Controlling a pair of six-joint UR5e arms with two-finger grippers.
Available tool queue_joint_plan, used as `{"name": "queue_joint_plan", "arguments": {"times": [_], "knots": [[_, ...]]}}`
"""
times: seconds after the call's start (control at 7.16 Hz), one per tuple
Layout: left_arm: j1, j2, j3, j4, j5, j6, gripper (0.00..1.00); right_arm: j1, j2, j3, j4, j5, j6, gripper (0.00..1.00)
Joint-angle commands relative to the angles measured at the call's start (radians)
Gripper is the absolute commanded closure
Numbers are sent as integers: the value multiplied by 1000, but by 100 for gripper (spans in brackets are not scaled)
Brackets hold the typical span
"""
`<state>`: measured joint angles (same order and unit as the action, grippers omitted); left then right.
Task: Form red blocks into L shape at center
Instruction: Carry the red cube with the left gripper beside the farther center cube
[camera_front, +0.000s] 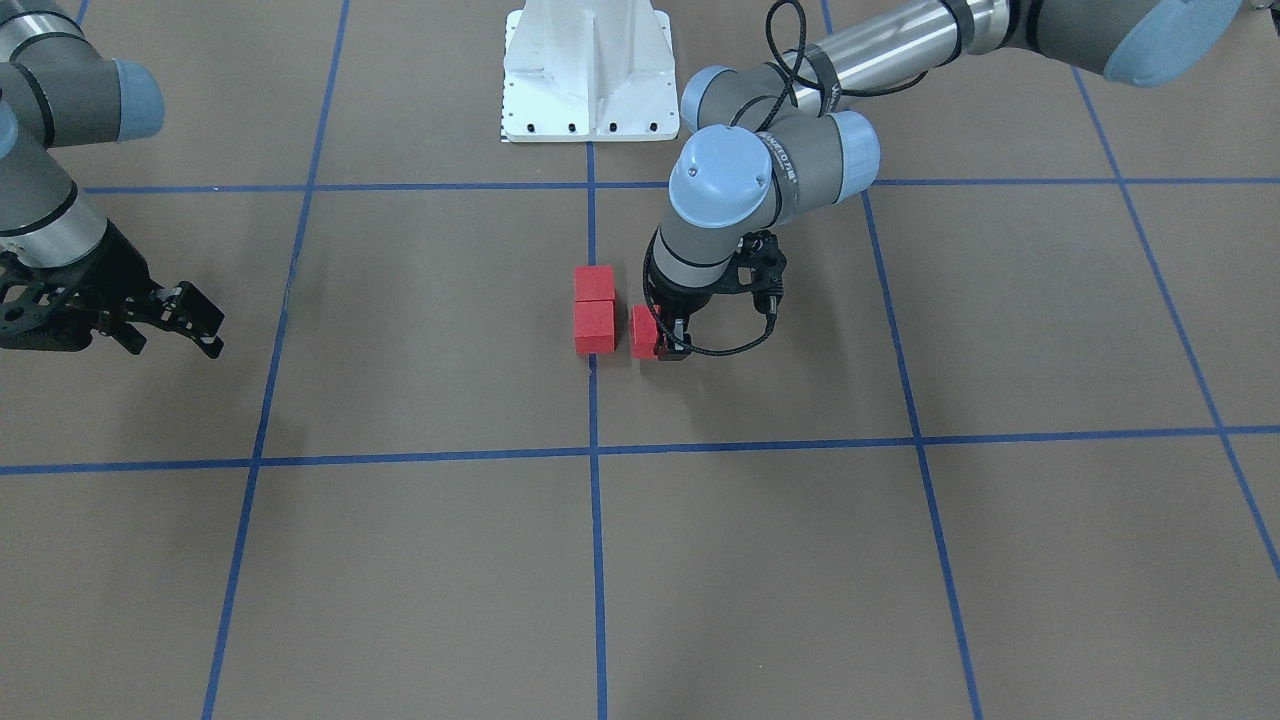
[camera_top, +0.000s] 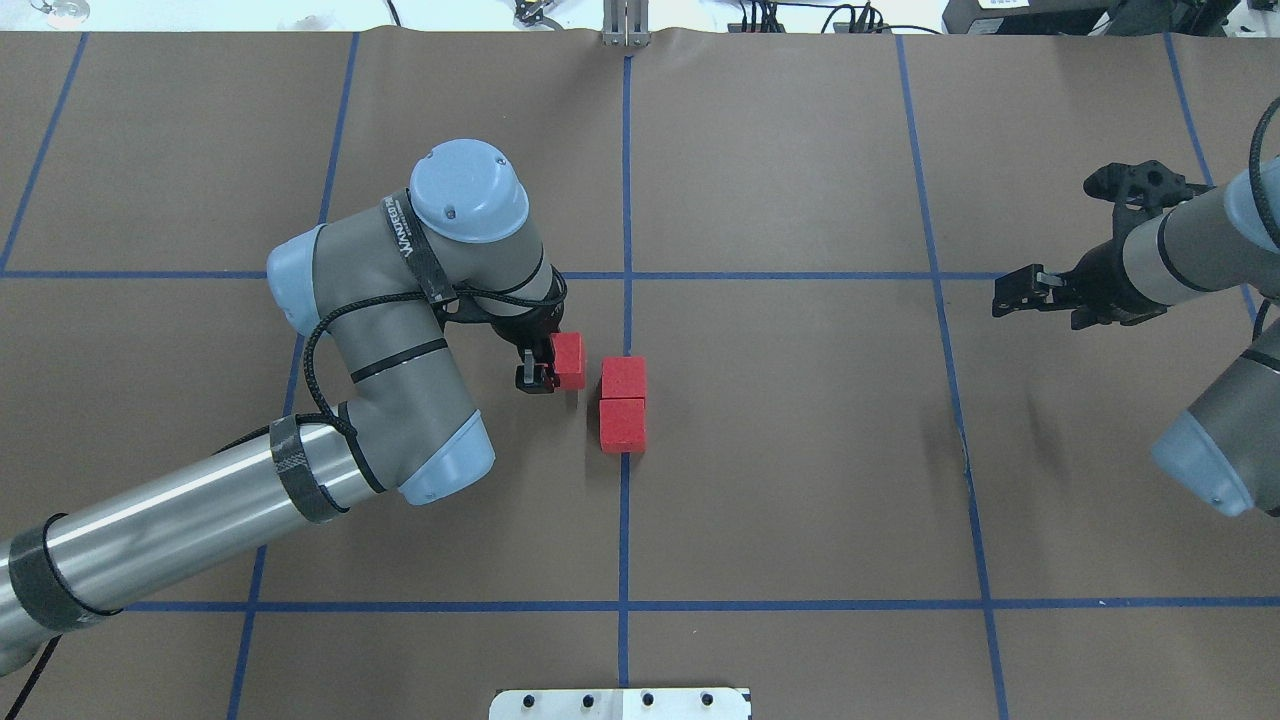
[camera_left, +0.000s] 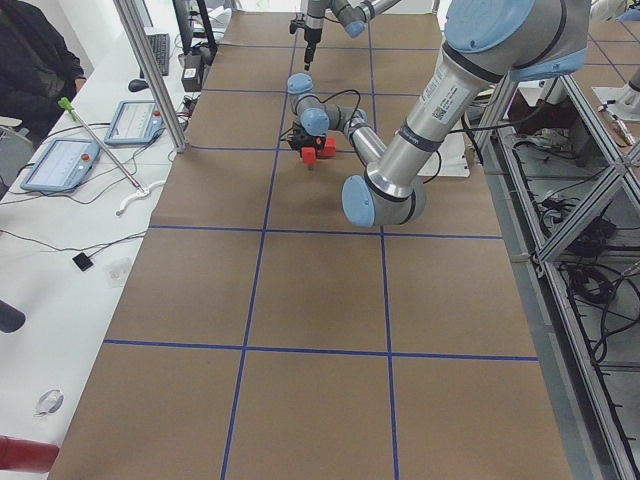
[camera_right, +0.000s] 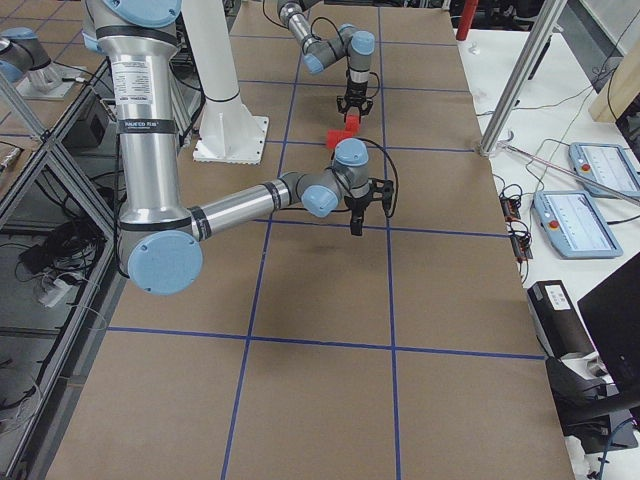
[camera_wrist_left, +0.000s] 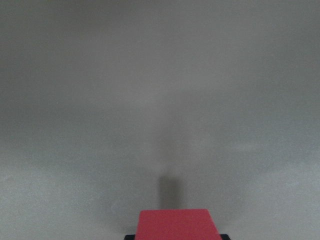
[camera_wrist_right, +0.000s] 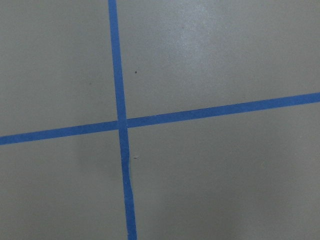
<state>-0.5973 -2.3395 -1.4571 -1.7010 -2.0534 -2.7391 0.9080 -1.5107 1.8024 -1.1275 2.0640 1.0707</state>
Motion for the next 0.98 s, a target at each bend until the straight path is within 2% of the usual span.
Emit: {"name": "queue_joint_plan", "arguments": {"times": [0.0, 0.84], "knots": [[2, 0, -2, -18, 6, -59, 100, 0, 0, 0, 0, -1, 0, 1], [37, 2, -3, -40, 53, -123, 100, 0, 0, 3, 0, 2, 0, 1]]}}
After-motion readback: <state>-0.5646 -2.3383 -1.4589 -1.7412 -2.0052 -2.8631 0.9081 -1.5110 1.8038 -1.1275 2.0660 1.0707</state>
